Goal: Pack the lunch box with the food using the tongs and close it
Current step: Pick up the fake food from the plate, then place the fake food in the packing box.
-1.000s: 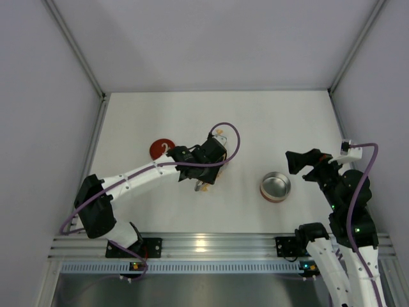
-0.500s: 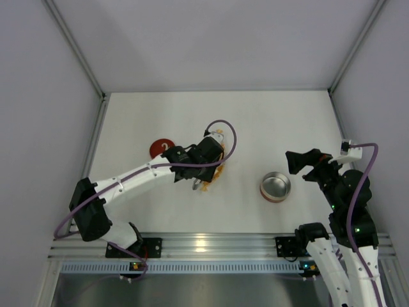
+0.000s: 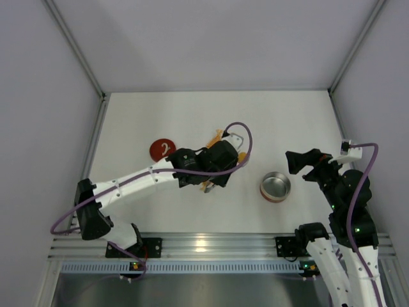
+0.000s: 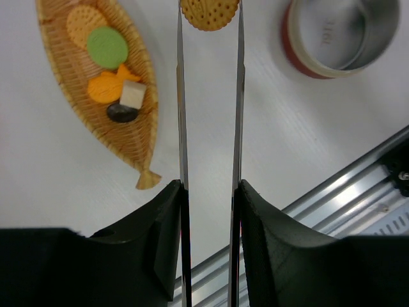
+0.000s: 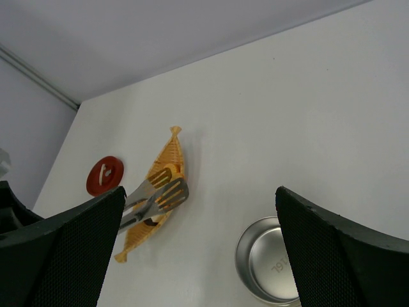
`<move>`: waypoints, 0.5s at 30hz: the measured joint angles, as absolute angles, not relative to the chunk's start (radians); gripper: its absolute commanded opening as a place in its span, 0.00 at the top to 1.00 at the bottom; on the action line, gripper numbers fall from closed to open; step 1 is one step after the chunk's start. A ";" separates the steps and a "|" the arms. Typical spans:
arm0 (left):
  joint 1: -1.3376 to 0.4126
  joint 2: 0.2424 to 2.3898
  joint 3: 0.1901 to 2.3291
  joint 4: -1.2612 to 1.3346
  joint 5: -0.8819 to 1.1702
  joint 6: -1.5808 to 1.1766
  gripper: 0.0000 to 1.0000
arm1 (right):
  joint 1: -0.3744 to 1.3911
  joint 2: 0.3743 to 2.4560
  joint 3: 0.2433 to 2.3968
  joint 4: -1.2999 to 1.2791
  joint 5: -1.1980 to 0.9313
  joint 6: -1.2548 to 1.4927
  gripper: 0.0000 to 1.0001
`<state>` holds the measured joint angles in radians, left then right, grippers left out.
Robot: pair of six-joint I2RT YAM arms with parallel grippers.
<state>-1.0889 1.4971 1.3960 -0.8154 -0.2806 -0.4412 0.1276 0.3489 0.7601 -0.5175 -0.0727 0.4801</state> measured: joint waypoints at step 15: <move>-1.299 1.726 1.604 -0.808 -0.271 -0.435 0.60 | 0.128 0.349 0.761 -0.523 -0.072 0.480 0.00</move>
<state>-1.2987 1.7256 1.6035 -0.8078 -0.2714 -0.4351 0.1276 0.3489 0.7609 -0.5228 -0.0719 0.4797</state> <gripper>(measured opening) 0.427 0.993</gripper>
